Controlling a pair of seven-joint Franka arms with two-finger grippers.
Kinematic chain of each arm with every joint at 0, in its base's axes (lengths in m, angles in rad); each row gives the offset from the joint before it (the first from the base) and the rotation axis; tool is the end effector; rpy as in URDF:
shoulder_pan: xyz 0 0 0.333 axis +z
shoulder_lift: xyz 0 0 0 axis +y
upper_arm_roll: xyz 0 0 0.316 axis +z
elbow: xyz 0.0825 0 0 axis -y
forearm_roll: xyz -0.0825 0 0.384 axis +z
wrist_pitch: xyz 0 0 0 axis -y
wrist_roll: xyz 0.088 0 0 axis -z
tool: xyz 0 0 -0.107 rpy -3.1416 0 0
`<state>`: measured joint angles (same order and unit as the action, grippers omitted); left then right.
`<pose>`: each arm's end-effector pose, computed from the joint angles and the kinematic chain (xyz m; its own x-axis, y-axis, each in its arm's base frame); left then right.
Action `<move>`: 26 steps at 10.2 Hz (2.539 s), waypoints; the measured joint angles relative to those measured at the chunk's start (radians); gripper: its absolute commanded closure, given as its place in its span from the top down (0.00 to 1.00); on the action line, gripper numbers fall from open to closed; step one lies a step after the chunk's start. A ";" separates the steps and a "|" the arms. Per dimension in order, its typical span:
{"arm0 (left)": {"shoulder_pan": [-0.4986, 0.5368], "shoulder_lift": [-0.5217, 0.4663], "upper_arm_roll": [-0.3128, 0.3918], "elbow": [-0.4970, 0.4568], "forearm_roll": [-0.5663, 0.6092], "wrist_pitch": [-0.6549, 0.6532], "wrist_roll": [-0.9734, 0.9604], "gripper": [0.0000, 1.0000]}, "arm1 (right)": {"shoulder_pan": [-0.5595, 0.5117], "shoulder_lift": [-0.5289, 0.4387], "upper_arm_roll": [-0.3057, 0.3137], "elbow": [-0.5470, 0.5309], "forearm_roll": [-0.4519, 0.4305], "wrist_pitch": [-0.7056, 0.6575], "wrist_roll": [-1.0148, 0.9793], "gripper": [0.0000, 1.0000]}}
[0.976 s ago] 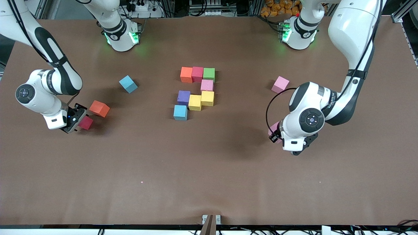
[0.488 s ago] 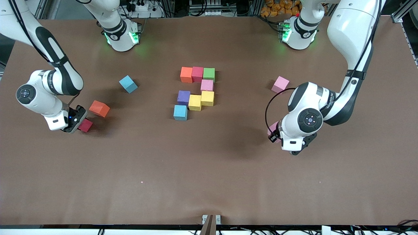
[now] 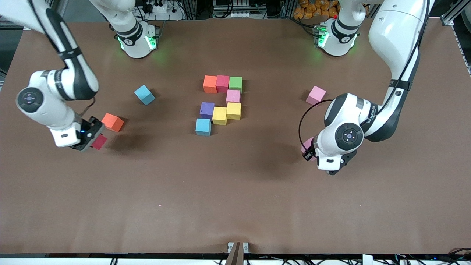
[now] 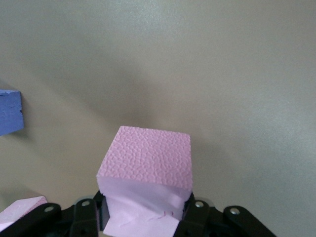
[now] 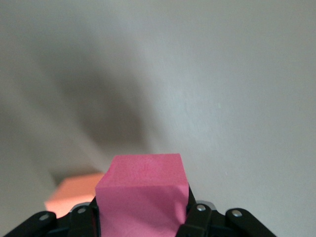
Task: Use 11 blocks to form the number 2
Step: 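Carry the magenta cube with the right gripper toward the cyan cube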
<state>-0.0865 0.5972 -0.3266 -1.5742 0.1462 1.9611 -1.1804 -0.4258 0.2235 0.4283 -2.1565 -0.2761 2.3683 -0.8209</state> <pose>0.6323 -0.2353 0.2923 0.7300 0.6728 -0.1203 0.6586 -0.7395 -0.1393 0.5629 -0.0045 0.3050 0.5326 0.8434 -0.0704 0.8459 -0.5280 0.0749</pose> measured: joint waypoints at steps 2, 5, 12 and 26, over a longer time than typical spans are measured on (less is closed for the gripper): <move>0.000 0.005 0.000 0.000 0.000 0.001 0.000 0.18 | 0.107 -0.001 0.002 0.003 0.049 -0.006 0.171 0.46; 0.003 0.004 0.001 0.008 0.000 0.000 -0.011 0.18 | 0.257 0.013 0.004 0.002 0.130 -0.006 0.456 0.46; 0.023 0.011 0.012 0.009 -0.002 0.002 -0.031 0.18 | 0.598 0.186 -0.037 0.226 0.192 0.000 1.301 0.45; 0.026 0.025 0.013 0.030 -0.002 0.004 -0.144 0.18 | 0.816 0.414 -0.242 0.407 0.188 0.067 1.466 0.46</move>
<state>-0.0610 0.6217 -0.3133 -1.5446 0.1445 1.9653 -1.3244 0.3897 0.6374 0.1867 -1.7496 -0.0881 2.4357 0.6454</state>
